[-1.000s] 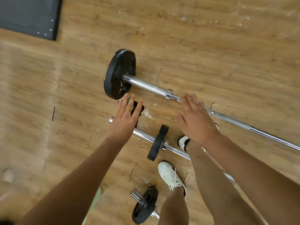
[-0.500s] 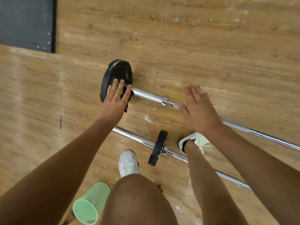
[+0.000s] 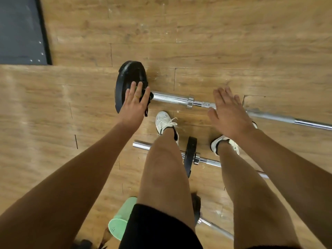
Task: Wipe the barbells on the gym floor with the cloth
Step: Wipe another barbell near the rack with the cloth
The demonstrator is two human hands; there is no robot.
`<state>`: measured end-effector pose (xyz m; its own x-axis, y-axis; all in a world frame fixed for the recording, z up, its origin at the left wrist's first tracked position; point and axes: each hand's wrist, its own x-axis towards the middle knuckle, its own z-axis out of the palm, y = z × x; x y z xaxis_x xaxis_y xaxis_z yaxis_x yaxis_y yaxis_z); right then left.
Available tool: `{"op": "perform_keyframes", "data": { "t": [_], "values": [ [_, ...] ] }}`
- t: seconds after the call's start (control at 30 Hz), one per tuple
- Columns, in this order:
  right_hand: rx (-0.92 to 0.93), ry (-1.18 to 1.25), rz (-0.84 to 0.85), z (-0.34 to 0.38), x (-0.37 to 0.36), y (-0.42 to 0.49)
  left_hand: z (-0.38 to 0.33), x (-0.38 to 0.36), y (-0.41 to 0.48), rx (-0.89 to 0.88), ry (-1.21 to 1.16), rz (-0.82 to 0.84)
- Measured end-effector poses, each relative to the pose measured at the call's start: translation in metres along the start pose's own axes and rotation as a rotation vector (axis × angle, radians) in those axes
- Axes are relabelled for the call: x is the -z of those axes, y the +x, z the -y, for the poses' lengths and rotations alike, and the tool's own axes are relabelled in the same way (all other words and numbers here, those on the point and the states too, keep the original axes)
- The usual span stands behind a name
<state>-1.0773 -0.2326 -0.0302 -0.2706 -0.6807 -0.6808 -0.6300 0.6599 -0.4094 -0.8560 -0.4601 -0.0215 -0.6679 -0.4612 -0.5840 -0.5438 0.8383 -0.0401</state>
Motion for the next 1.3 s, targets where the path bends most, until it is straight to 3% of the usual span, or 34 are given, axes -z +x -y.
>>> {"op": "perform_keyframes", "data": {
  "t": [0.3, 0.53, 0.77, 1.0, 1.17, 1.3],
  "values": [
    [-0.034, -0.008, 0.014, -0.004, -0.047, 0.044, 0.019, -0.051, 0.05, -0.052, 0.01, 0.096],
    [-0.002, -0.087, 0.042, -0.03, -0.084, 0.049, 0.014, -0.101, 0.046, -0.079, -0.037, 0.049],
    [0.032, -0.044, 0.048, -0.073, -0.127, 0.077, -0.01, -0.145, 0.05, 0.08, -0.107, -0.146],
    [0.032, -0.181, 0.108, -0.138, -0.154, 0.091, -0.031, -0.166, 0.077, 0.269, -0.139, -0.236],
    [0.059, -0.239, 0.063, -0.175, -0.182, 0.094, -0.039, -0.197, 0.095, 0.356, -0.199, -0.104],
    [0.162, -0.264, -0.106, -0.194, -0.205, 0.091, -0.025, -0.227, 0.095, 0.268, -0.213, -0.128]
  ]
}}
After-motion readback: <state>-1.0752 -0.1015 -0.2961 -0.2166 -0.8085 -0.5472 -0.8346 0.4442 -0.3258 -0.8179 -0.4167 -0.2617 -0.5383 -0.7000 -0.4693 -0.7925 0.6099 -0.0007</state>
